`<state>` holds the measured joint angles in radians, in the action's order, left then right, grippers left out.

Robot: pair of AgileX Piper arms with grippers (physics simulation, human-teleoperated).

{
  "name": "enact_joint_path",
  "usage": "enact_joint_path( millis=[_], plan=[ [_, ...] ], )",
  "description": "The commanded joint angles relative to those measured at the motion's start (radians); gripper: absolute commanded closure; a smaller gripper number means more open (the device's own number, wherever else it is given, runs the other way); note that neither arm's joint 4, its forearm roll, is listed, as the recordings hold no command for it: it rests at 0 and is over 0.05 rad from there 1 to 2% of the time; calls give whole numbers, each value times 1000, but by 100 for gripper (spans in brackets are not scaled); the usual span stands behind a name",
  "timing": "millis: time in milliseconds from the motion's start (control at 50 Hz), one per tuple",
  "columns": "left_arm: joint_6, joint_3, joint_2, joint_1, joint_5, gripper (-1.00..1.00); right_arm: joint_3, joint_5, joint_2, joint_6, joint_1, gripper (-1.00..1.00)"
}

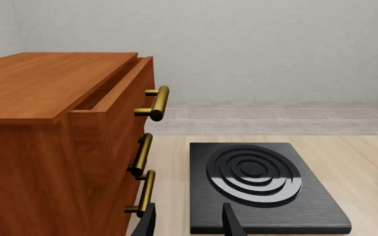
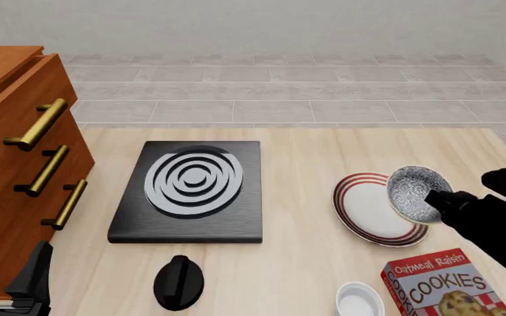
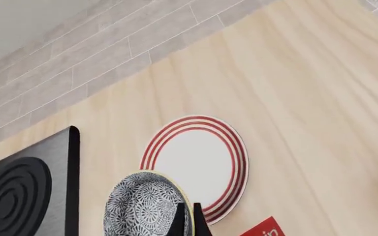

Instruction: Pick the akita bowl on the cookies box and place it on the plate.

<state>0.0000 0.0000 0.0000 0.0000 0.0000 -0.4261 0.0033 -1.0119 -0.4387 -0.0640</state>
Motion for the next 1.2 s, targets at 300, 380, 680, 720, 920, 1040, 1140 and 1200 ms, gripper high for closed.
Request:
enact_joint_path(
  millis=[300, 380, 680, 720, 920, 1040, 1140, 1200],
  plan=[
    [0, 0, 0, 0, 0, -100, -74, -83, -165, -62, 18, 100],
    [0, 0, 0, 0, 0, -100, -91, -87, -206, -52, 18, 100],
    [0, 0, 0, 0, 0, -100, -148, -78, -296, -10, 2, 100],
    [0, 0, 0, 0, 0, -100, -154, -77, -302, -8, 3, 100],
    [0, 0, 0, 0, 0, -100, -190, -76, -356, 11, -10, 100],
    [0, 0, 0, 0, 0, -100, -211, -79, -392, 15, -14, 100],
    [0, 0, 0, 0, 0, -100, -224, -84, -419, 16, -17, 100],
    [0, 0, 0, 0, 0, -100, -234, -82, -429, 20, -18, 100]
  ],
)
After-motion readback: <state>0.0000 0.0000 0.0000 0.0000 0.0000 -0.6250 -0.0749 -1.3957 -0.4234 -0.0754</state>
